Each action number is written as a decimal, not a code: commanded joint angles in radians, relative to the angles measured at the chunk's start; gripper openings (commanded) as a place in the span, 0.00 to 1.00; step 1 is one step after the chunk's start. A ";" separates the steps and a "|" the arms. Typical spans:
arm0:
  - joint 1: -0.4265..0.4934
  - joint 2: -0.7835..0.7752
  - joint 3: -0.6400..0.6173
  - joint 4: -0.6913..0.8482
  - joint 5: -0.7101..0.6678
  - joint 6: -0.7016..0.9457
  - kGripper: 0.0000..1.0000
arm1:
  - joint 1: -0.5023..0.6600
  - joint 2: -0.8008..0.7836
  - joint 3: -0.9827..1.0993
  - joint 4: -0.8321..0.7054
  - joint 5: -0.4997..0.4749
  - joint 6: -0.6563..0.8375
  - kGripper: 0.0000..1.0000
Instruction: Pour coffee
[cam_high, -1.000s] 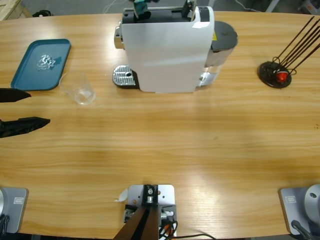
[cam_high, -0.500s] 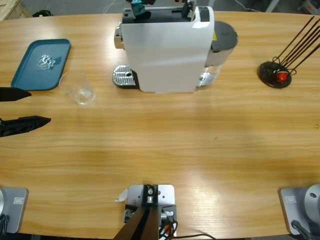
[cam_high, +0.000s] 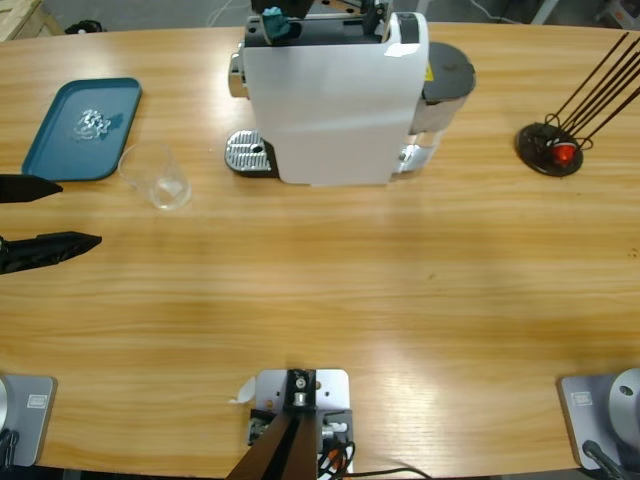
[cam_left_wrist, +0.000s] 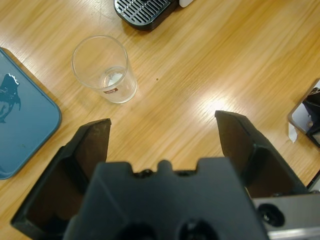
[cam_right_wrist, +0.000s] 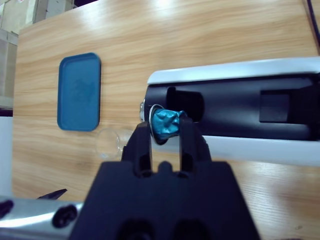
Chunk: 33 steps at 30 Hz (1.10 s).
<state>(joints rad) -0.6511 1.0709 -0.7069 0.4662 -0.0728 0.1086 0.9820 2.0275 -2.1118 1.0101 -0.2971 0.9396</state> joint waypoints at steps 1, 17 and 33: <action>-0.001 -0.018 0.038 -0.012 -0.012 -0.013 0.91 | -0.013 0.054 0.051 -0.010 -0.007 0.023 0.10; -0.001 -0.022 0.037 -0.012 -0.012 -0.013 0.91 | 0.043 0.056 -0.083 -0.029 0.005 -0.170 1.00; -0.001 -0.059 -0.024 0.027 -0.013 0.005 0.91 | 0.225 -0.477 0.387 0.134 0.064 -0.264 0.62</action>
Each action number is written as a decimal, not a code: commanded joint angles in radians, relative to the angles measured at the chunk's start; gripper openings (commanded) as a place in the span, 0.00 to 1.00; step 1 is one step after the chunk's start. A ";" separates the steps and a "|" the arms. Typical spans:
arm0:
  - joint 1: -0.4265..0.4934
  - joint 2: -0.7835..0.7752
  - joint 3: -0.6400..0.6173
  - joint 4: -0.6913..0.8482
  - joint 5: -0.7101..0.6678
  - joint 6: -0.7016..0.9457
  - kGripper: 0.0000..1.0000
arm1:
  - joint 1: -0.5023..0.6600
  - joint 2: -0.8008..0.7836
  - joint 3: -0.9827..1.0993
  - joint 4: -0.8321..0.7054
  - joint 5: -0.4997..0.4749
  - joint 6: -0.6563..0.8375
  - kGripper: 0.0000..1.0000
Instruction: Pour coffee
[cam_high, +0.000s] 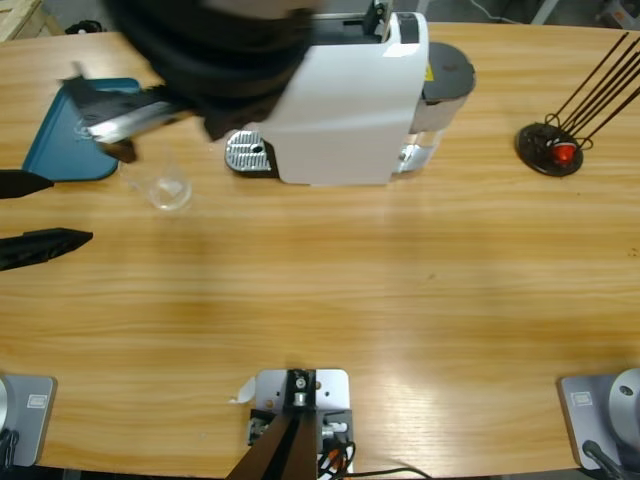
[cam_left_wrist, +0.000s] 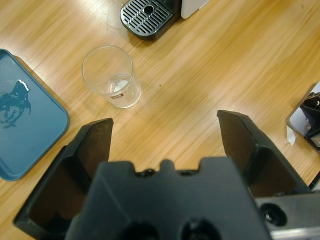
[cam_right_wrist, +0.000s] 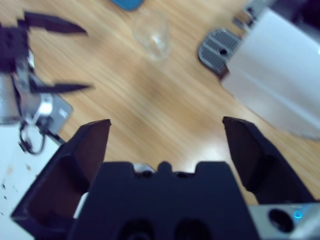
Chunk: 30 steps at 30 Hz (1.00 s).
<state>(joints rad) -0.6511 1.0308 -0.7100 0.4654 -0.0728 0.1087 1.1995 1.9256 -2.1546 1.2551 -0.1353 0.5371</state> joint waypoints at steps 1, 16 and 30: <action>-0.001 -0.018 -0.025 0.029 -0.013 0.006 0.91 | 0.001 -0.440 0.515 -0.151 -0.117 0.157 0.62; -0.001 -0.021 -0.016 0.042 -0.018 0.003 0.91 | -0.435 -0.377 0.864 -1.057 -0.228 0.101 0.00; -0.001 -0.015 0.003 0.041 -0.018 0.003 0.91 | -0.336 -0.226 0.683 -0.987 -0.201 0.081 0.00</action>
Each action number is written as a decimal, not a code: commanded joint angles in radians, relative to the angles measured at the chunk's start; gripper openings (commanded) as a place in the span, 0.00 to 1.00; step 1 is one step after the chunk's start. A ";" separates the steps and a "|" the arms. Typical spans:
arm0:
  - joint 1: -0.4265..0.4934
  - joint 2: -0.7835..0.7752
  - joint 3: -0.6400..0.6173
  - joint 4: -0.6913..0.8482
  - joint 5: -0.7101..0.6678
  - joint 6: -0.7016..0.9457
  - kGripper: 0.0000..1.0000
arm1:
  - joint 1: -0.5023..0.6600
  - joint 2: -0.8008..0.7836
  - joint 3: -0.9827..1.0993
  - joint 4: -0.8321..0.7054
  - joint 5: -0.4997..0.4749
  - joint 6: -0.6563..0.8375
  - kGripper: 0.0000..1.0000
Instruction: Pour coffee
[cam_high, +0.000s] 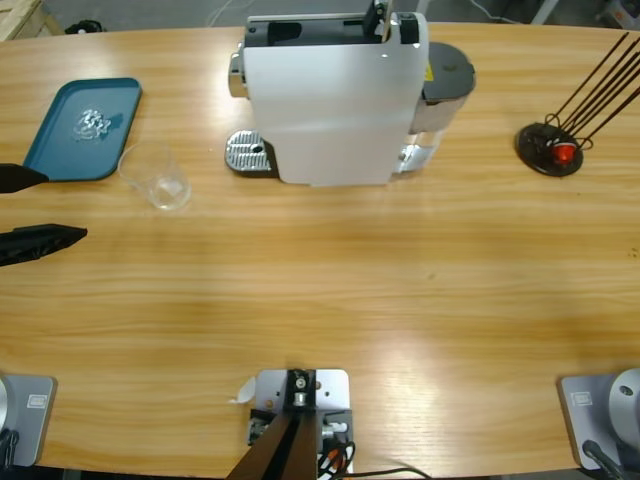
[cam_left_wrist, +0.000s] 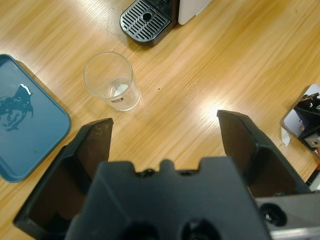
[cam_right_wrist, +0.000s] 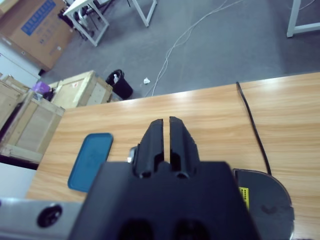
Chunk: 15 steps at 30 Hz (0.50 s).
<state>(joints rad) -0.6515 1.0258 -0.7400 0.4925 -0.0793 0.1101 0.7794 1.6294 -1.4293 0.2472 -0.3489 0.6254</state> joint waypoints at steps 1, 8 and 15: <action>0.000 -0.012 0.033 0.014 -0.011 0.001 0.91 | 0.105 0.079 -0.056 0.027 0.012 -0.005 0.00; 0.000 -0.016 0.031 0.015 -0.012 0.000 0.91 | 0.199 0.133 -0.082 0.052 -0.013 0.019 0.00; 0.000 -0.018 0.025 0.024 -0.013 0.000 0.91 | 0.221 0.225 -0.082 0.047 -0.011 0.039 0.00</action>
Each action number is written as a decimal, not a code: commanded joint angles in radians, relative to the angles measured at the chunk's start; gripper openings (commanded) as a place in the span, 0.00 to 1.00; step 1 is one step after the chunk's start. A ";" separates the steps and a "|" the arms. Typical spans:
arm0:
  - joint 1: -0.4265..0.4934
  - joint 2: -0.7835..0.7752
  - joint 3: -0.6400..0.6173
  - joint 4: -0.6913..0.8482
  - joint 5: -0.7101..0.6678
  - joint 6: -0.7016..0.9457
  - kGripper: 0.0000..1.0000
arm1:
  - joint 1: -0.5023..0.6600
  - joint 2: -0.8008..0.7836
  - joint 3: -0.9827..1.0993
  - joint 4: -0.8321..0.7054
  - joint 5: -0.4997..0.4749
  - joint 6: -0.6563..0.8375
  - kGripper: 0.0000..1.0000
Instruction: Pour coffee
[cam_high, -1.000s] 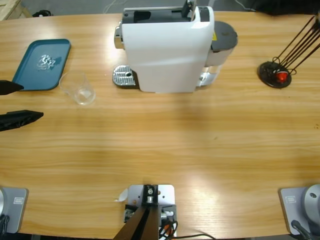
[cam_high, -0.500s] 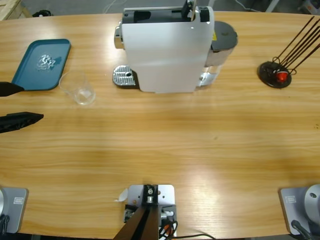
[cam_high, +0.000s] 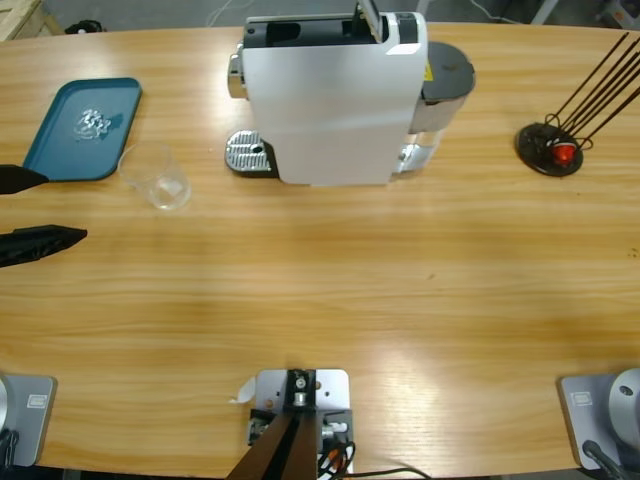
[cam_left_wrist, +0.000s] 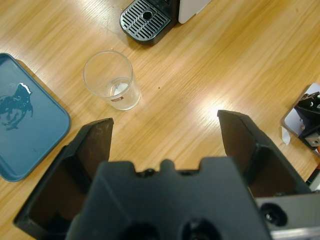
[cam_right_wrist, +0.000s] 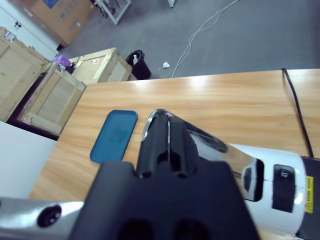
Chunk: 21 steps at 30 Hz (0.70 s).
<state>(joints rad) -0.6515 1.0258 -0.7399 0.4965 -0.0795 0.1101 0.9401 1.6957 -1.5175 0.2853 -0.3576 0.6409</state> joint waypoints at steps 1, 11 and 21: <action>0.000 -0.017 0.025 0.020 -0.013 0.000 0.91 | 0.060 0.171 0.007 0.002 0.001 0.023 0.00; -0.001 0.002 0.020 0.017 -0.012 -0.003 0.91 | 0.082 0.287 0.022 -0.035 0.024 0.023 0.00; 0.000 0.014 0.020 0.013 -0.011 -0.004 0.91 | 0.082 0.369 0.098 -0.069 0.065 0.044 0.00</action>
<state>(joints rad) -0.6515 1.0259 -0.7399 0.5048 -0.0798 0.1101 0.9904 1.9034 -1.5304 0.1995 -0.3349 0.6572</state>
